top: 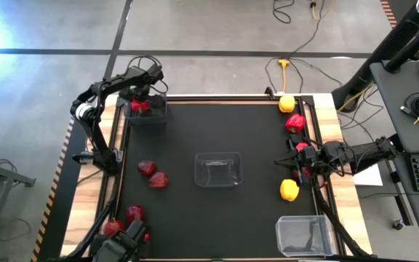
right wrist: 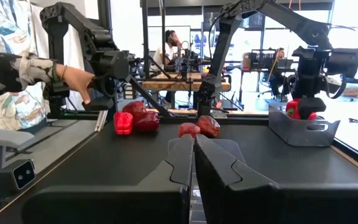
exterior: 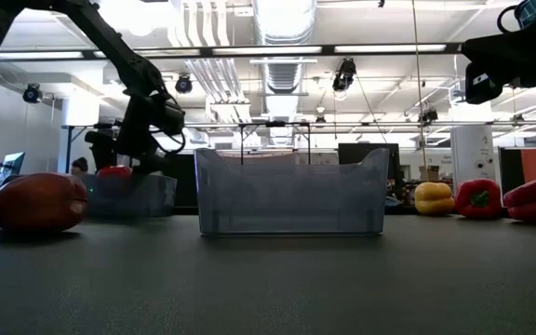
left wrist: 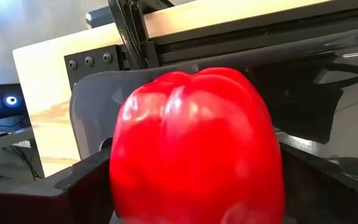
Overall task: Sort produce into baskets
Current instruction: Put the red bell pepper into the top black bin
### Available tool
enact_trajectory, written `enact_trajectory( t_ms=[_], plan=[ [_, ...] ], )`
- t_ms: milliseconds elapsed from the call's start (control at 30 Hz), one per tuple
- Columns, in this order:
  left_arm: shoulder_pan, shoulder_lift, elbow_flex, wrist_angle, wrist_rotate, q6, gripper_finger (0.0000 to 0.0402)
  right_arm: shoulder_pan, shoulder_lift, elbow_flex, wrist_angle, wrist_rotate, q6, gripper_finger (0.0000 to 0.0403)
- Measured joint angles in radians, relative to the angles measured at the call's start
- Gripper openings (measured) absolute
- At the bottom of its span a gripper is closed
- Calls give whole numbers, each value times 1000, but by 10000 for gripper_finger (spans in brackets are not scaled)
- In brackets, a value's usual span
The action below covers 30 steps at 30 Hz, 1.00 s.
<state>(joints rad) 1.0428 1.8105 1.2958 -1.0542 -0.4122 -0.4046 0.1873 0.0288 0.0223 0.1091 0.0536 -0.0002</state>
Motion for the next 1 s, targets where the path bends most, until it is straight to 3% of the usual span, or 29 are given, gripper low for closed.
enact_trajectory(
  t_ms=[767,867,1000],
  plan=[
    [0,3,9,-9,9,3,363,0,0,0,0,0,0,11],
    [-1,3,54,-81,-4,3,363,0,0,0,0,0,0,11],
    [-37,-6,129,-297,-8,3,363,0,0,0,0,0,0,11]
  ],
)
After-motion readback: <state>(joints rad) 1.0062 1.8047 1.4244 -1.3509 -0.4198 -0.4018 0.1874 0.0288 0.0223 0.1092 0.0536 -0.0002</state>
